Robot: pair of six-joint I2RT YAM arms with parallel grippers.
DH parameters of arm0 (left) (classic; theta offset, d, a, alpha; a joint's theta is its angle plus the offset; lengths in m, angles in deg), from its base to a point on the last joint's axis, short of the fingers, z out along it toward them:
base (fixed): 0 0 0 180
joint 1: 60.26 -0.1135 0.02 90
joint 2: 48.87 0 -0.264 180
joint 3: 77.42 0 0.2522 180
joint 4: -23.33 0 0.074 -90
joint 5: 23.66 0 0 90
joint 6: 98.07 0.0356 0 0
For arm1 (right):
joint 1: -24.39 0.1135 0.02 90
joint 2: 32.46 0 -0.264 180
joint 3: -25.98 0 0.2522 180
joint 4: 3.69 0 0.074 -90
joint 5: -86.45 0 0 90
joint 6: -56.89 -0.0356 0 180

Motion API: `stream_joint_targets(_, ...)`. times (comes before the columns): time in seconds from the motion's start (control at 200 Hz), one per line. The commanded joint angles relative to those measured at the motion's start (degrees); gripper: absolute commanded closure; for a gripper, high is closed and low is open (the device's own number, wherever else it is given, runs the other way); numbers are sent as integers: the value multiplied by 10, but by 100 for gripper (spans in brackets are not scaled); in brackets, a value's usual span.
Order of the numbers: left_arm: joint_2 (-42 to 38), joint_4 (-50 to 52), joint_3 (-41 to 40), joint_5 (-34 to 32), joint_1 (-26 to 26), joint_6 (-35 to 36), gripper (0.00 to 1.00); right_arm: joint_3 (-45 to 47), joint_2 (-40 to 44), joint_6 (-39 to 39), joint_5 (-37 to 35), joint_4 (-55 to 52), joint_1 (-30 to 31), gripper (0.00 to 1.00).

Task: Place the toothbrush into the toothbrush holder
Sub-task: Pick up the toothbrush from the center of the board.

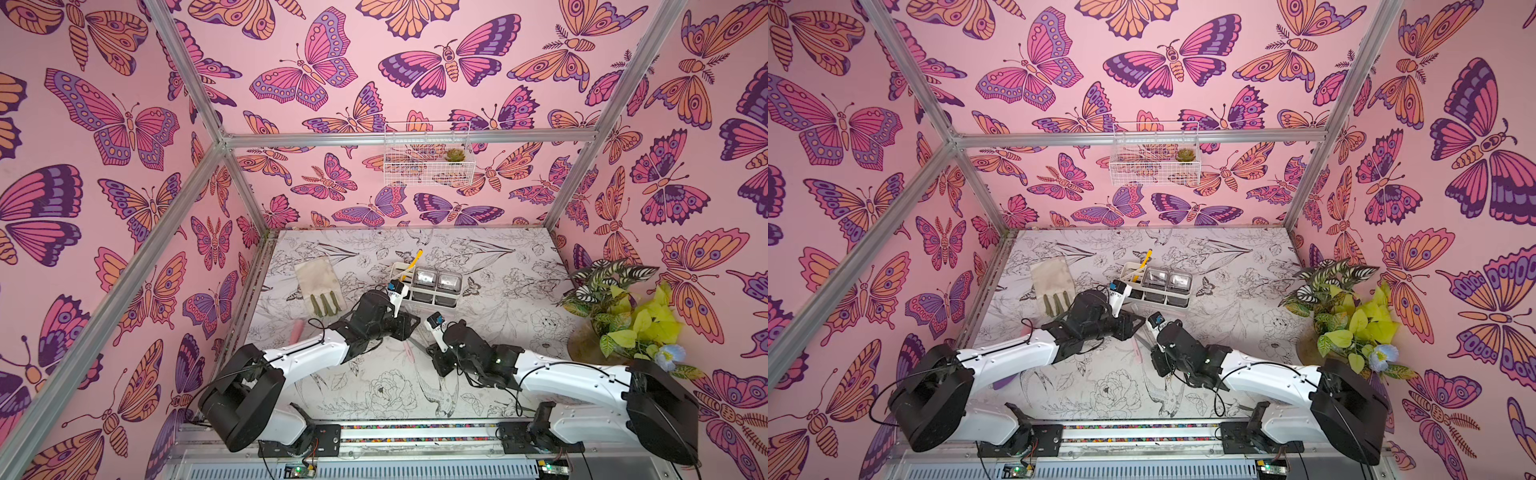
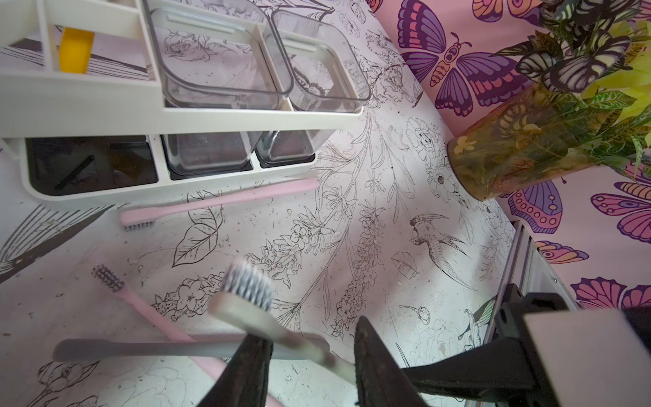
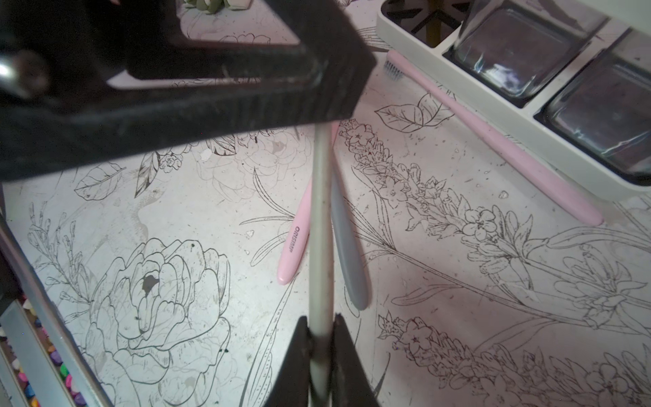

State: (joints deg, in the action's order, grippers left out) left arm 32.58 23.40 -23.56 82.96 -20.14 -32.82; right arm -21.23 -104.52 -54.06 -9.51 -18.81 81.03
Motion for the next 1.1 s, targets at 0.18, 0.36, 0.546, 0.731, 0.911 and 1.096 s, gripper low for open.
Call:
stream_joint_targets(0.18, -13, -16, -15, 6, -5, -2, 66, -37, -22, 9, -1, 7, 8, 100)
stream_joint_targets(0.36, -15, -23, -16, 13, -5, -1, 87, -48, -42, 7, -3, 12, 11, 100)
stream_joint_targets(0.546, -23, -24, -22, -2, -6, -3, 85, -66, -67, 10, -2, 15, 19, 100)
stream_joint_targets(0.731, -30, -24, -26, -10, -7, -1, 85, -73, -75, 13, -3, 13, 23, 100)
stream_joint_targets(0.911, -37, -24, -30, -17, -8, -1, 85, -69, -73, 10, -4, 17, 24, 100)
stream_joint_targets(1.096, -41, -25, -33, -21, -8, 0, 86, -68, -76, 8, -1, 24, 25, 100)
